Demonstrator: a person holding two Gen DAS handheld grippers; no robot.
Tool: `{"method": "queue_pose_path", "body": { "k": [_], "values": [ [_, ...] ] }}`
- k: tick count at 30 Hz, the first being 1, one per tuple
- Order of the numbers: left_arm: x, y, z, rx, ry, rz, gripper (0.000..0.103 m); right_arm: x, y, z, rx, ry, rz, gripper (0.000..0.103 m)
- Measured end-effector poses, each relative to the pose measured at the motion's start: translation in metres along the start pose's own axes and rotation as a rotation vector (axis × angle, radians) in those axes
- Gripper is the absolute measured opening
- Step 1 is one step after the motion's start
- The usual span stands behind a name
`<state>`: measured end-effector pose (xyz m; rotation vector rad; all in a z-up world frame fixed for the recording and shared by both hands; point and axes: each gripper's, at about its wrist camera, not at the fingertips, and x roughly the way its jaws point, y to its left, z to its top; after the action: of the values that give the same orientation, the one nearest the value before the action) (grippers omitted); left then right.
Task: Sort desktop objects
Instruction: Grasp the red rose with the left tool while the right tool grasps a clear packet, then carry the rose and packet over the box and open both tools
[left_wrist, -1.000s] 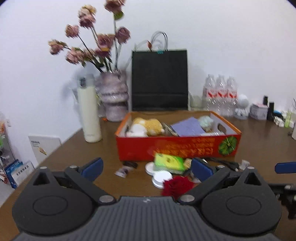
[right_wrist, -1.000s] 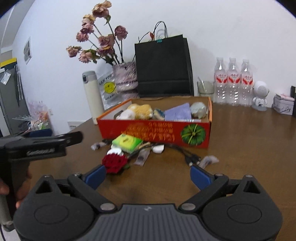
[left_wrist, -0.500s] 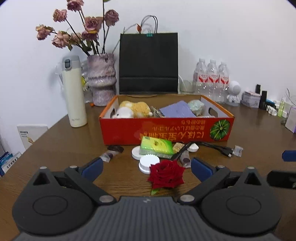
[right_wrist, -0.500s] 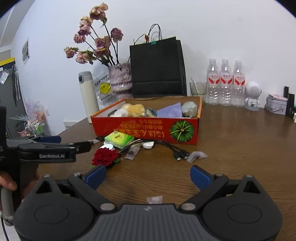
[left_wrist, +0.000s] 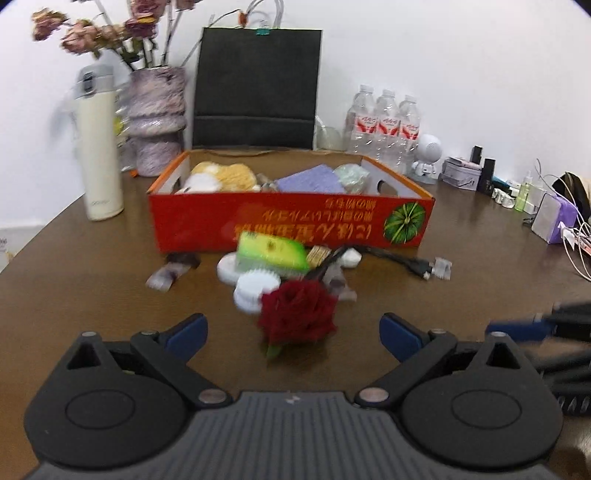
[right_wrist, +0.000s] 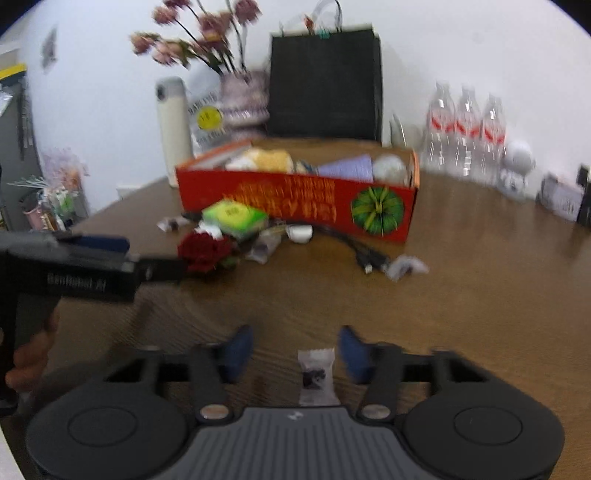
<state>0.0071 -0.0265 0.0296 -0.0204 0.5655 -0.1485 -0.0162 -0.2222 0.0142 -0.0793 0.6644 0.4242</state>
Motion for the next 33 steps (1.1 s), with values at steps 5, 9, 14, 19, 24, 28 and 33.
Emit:
{"method": "queue_pose_path", "body": {
  "k": [5, 9, 14, 19, 24, 28, 33],
  "values": [
    [0.028, 0.003, 0.012, -0.033, 0.054, -0.028, 0.080, -0.002, 0.001, -0.005, 0.009, 0.016, -0.059, 0.042],
    [0.035, 0.012, 0.008, -0.092, 0.084, -0.078, 0.048, 0.000, -0.005, -0.010, 0.023, 0.054, -0.083, 0.041],
    [0.018, 0.011, 0.004, -0.091, 0.049, -0.062, 0.036, 0.000, -0.004, -0.009, 0.005, 0.055, -0.086, 0.015],
    [-0.017, 0.014, 0.001, -0.106, 0.000, -0.049, 0.034, -0.006, 0.006, -0.008, -0.024, 0.033, -0.063, 0.011],
    [-0.042, 0.017, 0.002, -0.100, -0.028, -0.036, 0.033, -0.017, 0.008, -0.004, -0.011, -0.015, -0.068, 0.011],
    [-0.055, 0.021, 0.010, -0.099, -0.064, -0.030, 0.033, -0.027, 0.005, 0.005, 0.012, -0.066, -0.064, 0.011],
    [-0.048, 0.026, 0.039, -0.075, -0.104, -0.049, 0.034, -0.030, -0.006, 0.030, -0.004, -0.107, -0.087, 0.011]
  ]
}}
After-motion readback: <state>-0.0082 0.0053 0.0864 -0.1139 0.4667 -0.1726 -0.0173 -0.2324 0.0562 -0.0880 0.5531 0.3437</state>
